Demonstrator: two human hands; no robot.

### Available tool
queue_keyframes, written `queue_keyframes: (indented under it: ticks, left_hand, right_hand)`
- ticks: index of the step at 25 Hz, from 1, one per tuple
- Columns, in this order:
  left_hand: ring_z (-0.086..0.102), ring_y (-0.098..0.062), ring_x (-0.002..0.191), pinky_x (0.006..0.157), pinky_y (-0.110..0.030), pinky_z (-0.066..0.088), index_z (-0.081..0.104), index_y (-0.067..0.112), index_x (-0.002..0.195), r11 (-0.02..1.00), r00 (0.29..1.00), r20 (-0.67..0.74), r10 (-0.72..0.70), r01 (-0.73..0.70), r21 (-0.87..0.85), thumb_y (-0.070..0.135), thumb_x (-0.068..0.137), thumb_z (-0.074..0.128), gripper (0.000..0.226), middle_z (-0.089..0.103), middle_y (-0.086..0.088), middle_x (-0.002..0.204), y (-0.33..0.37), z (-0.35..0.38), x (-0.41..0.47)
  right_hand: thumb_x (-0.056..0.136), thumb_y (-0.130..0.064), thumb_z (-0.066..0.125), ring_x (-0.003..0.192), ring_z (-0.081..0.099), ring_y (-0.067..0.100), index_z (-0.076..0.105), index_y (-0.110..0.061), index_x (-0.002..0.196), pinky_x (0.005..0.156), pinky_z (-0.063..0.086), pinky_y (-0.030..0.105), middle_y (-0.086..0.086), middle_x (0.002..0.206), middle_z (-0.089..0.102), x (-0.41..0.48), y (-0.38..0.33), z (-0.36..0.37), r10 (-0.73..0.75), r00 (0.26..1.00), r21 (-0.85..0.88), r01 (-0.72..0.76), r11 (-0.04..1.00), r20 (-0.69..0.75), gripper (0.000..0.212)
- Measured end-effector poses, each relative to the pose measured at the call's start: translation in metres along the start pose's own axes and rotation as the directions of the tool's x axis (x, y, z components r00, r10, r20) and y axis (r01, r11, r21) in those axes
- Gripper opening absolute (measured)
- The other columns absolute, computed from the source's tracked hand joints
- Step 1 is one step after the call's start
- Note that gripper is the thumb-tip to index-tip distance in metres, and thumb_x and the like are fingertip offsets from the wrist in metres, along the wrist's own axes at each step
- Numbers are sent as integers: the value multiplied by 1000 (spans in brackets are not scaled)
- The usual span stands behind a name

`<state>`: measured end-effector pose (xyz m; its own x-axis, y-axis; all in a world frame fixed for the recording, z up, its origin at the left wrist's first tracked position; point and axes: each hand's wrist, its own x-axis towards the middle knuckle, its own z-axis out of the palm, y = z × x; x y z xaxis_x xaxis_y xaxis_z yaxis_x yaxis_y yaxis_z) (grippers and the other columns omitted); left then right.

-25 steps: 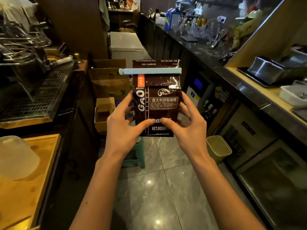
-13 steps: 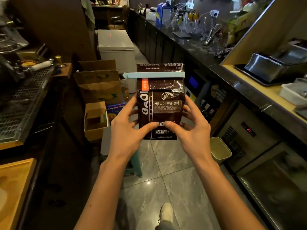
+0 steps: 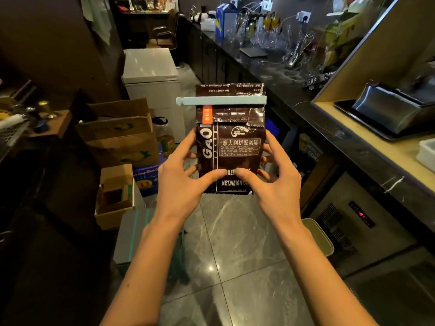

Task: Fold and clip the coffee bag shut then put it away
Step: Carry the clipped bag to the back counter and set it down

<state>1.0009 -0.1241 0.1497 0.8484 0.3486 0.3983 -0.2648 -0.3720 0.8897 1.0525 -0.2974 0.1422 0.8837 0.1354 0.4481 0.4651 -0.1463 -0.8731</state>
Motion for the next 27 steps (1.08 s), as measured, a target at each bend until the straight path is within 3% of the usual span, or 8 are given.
queue_keyframes:
  ticks: [4,6,9,12,17,27]
  left_hand:
    - [54,5,115,94,-24,54,39,35,146,1000,1000,4,-10,10,-6,22,68,87,92,50,35,125,-27,27,58]
    - [56,0,116,96,-34,54,39,36,145,1000,1000,5,-2,2,-19,21,68,87,92,51,33,125,-43,38,90]
    - [56,4,114,96,-31,54,37,38,144,999,1000,13,15,-15,-40,21,68,87,92,51,39,121,-72,49,148]
    - [56,8,110,94,-26,53,37,40,143,997,1000,25,16,-14,-77,19,67,88,93,51,50,113,-95,54,212]
    - [54,12,108,88,-14,52,42,30,146,994,997,56,45,-39,-104,18,67,87,92,50,38,119,-131,66,313]
    - [60,-2,109,91,-29,57,44,27,146,988,992,112,54,-37,-149,17,67,89,91,59,25,125,-196,140,481]
  right_hand:
    - [76,-30,81,124,53,0,40,-35,146,96,50,20,-10,137,57,57,36,6,14,1000,-29,-14,999,-4,82]
    - [76,-30,82,124,54,4,40,-36,146,98,51,25,-9,137,57,88,54,13,21,1000,-43,-22,999,-11,82]
    - [76,-29,82,125,54,7,39,-37,146,99,53,39,-9,138,57,141,78,31,22,999,-42,-23,999,-28,82]
    - [76,-28,82,126,53,8,39,-39,146,100,52,42,-10,138,56,199,95,50,25,999,-80,-29,996,-43,83]
    - [75,-30,81,128,51,8,38,-43,145,100,51,42,-14,138,55,289,125,79,24,997,-136,-34,990,-76,83]
    - [75,-27,81,123,55,3,38,-44,144,98,54,38,-11,137,56,447,215,89,47,989,-146,-67,987,-141,83]
